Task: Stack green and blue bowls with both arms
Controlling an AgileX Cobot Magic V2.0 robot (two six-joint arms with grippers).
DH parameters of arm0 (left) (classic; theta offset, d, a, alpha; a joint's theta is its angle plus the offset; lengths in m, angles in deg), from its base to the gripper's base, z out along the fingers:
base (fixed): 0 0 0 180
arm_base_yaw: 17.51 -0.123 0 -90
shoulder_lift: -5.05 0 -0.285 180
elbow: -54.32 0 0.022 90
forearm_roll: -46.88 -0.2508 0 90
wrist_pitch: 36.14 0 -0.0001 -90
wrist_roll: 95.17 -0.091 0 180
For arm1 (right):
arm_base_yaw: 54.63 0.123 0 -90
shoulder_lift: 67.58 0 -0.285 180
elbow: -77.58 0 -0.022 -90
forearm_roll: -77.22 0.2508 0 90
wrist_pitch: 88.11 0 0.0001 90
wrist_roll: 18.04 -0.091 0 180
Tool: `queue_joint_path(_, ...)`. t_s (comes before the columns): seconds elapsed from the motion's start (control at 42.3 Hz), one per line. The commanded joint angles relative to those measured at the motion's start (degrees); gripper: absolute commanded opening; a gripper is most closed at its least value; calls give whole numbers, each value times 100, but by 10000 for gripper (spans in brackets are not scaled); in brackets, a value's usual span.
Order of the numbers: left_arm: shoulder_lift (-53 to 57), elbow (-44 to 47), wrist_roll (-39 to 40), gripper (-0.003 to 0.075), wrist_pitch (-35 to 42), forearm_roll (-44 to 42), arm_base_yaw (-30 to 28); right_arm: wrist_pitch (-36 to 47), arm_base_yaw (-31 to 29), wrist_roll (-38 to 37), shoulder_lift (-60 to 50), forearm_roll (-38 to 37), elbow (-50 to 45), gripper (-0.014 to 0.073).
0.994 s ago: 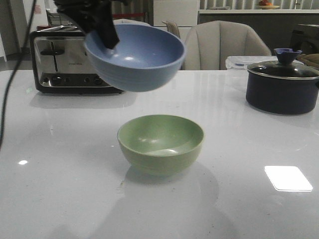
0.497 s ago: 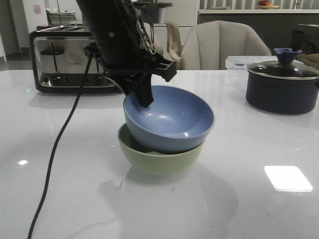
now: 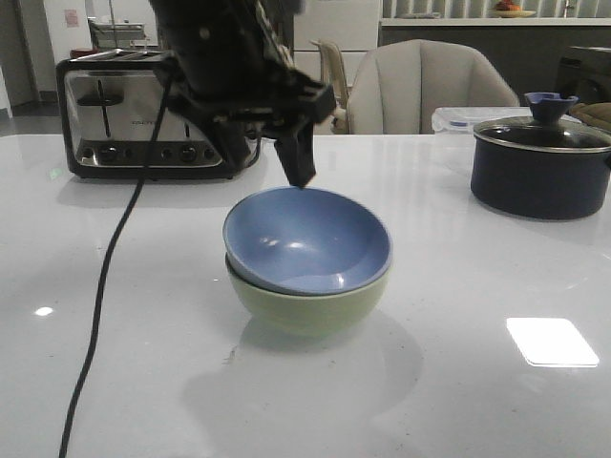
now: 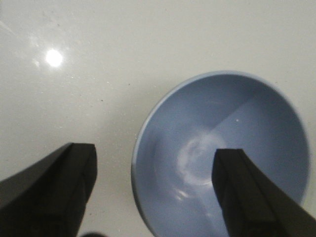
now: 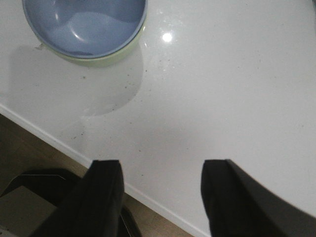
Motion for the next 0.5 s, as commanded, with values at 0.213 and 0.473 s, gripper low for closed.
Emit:
queue_joint_path(0.213, 2295, 816, 8, 541, 63, 65, 121, 299, -7, 26, -56, -71, 143, 472)
queue_joint_path(0.473, 4231, 2440, 8, 541, 355, 65, 132, 299, -7, 26, -56, -71, 143, 472)
